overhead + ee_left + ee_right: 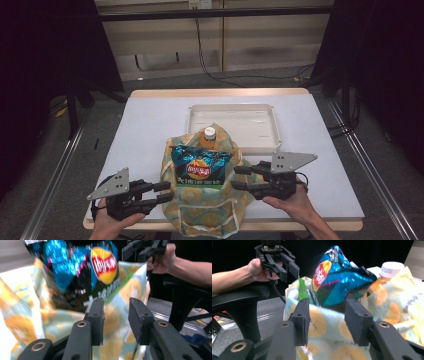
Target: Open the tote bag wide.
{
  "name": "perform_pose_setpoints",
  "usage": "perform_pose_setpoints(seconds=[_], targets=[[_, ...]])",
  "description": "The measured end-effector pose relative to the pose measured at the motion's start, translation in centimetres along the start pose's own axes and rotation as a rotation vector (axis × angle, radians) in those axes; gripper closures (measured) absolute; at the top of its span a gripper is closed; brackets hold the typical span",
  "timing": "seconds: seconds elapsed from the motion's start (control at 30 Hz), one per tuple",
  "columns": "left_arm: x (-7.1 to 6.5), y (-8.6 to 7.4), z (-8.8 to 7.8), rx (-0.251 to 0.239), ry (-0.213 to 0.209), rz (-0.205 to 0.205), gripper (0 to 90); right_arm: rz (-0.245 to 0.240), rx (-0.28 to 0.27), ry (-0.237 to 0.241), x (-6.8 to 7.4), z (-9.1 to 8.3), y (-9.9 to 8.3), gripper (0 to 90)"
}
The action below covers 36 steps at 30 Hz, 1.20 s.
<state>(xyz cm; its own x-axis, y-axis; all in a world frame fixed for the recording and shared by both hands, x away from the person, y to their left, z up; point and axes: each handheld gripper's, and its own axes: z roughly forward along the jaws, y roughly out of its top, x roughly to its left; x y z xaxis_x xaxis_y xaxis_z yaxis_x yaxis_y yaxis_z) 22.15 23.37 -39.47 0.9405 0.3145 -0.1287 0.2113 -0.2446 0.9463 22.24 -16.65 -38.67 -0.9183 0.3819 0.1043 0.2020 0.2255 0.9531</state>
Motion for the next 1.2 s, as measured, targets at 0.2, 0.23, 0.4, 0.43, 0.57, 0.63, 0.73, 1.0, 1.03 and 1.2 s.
perform_pose_setpoints(seconds=[0.2, 0.23, 0.4, 0.43, 0.57, 0.63, 0.73, 1.0, 1.03, 1.2], targets=[[0.3, -0.2, 1.9, 0.062, 0.006, 0.011, 49.7, -0.017, 0.054, 0.074, -0.4, 1.2, 1.2, 43.0], [0.4, -0.5, 2.2, 0.081, 0.009, 0.002, 49.2, -0.026, 0.068, 0.075, -0.5, 1.4, 1.3, 43.0], [0.6, -2.3, 3.1, 0.165, 0.008, -0.019, 47.6, -0.02, 0.089, 0.114, -0.6, 2.4, 0.5, 42.5], [0.6, -2.5, 3.1, 0.183, 0.005, -0.014, 47.4, -0.018, 0.096, 0.111, -0.4, 2.4, 0.3, 43.1], [0.3, -2.9, 3.5, 0.198, -0.011, -0.021, 52.1, -0.016, 0.122, 0.099, -0.1, 1.9, -0.9, 49.9], [0.3, -2.9, 3.8, 0.22, -0.017, -0.015, 54.5, -0.01, 0.124, 0.098, 0.0, 1.7, -1.5, 51.1], [0.0, -3.0, 4.1, 0.226, -0.037, -0.016, 57.4, 0.021, 0.141, 0.112, 0.1, 1.7, -2.4, 54.2], [-0.9, -3.0, 3.3, 0.213, -0.047, 0.021, 77.7, 0.025, 0.164, 0.085, 0.7, 1.1, -3.2, 80.1], [-0.8, -3.1, 3.3, 0.218, -0.042, 0.015, 80.3, 0.032, 0.16, 0.072, 0.8, 0.9, -3.3, 81.0], [-0.3, -3.7, 4.1, 0.288, -0.041, 0.024, 85.5, 0.035, 0.191, 0.079, 0.7, 0.8, -4.5, 90.0]])
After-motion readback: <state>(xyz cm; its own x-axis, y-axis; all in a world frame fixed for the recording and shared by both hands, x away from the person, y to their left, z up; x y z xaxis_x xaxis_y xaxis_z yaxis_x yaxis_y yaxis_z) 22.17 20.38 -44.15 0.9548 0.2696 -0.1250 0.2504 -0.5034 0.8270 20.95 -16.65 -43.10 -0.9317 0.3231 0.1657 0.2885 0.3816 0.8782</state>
